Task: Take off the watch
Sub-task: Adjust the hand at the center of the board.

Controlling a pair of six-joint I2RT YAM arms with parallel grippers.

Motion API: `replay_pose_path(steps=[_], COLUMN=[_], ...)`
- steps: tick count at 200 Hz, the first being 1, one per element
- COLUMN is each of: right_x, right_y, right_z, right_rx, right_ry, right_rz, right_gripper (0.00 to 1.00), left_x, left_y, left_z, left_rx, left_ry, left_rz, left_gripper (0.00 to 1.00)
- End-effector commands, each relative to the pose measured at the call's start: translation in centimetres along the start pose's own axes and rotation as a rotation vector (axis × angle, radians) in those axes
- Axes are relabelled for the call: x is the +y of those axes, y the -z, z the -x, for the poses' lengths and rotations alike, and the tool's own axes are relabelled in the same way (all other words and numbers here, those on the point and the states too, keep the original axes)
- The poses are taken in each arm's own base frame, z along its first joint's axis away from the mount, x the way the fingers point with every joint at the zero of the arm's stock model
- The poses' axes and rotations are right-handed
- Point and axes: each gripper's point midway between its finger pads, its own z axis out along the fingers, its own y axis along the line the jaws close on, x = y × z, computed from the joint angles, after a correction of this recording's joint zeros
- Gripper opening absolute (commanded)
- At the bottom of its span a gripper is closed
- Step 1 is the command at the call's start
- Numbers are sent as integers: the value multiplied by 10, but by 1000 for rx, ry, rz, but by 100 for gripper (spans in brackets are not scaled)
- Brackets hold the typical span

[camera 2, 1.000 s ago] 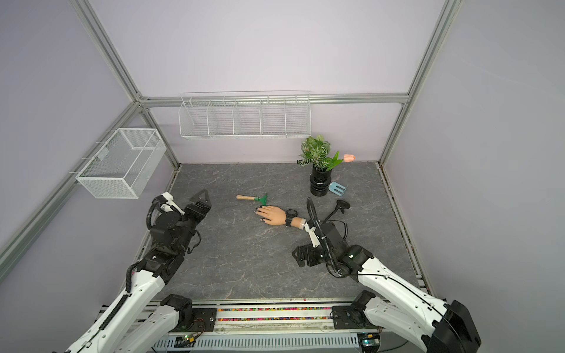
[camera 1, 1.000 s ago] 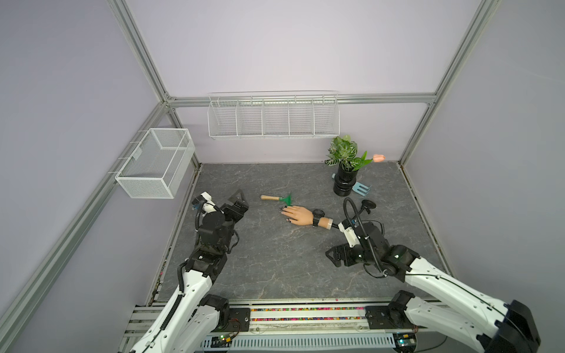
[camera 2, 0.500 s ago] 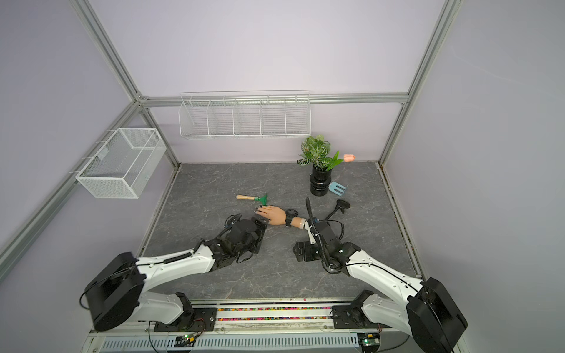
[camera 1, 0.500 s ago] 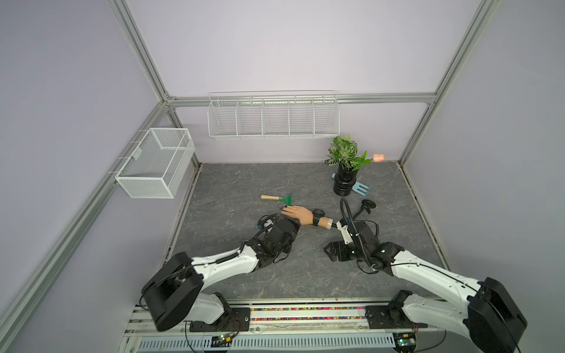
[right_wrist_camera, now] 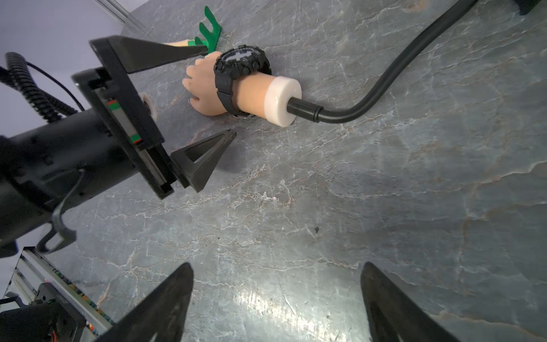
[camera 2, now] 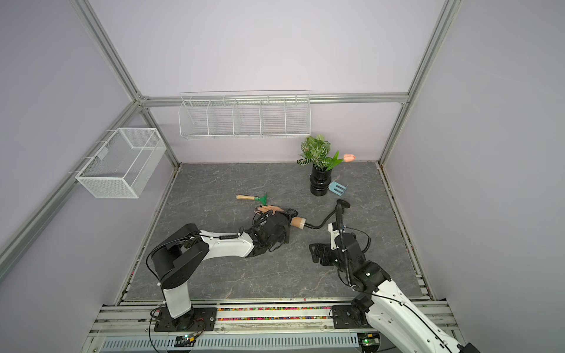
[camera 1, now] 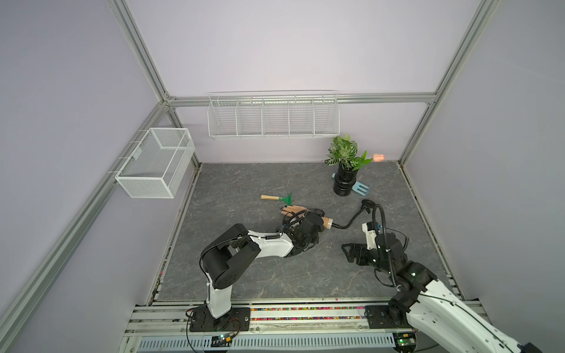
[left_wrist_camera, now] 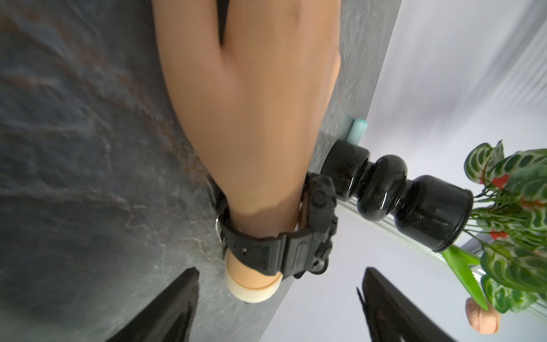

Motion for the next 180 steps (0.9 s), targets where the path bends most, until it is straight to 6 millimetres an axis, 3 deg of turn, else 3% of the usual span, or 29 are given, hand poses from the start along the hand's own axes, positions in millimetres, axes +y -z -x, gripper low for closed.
replay_pose_path(steps=[1,27,116,154,180], right_x=[-16,-16,-14,-12,-13], right_y=[6,13,23,32,39], right_z=[-13,-13,-19,-22,-23], right_rx=[16,-8,-32,-65,-90], right_ry=[-12,-15,-61,-117,-135], right_rz=[-48,-36,10,58,72], right_gripper=[89,89,89,89,91], left_x=[-3,5,3,24,29], left_y=[8,4,-35,-23,-16], left_z=[27,43,36,53,70], left_rx=[-135,-171,-94,-178,-212], left_ry=[100,75,118,94,12], left_rz=[5,72,105,252,323], left_gripper=[90,90,95,94,83])
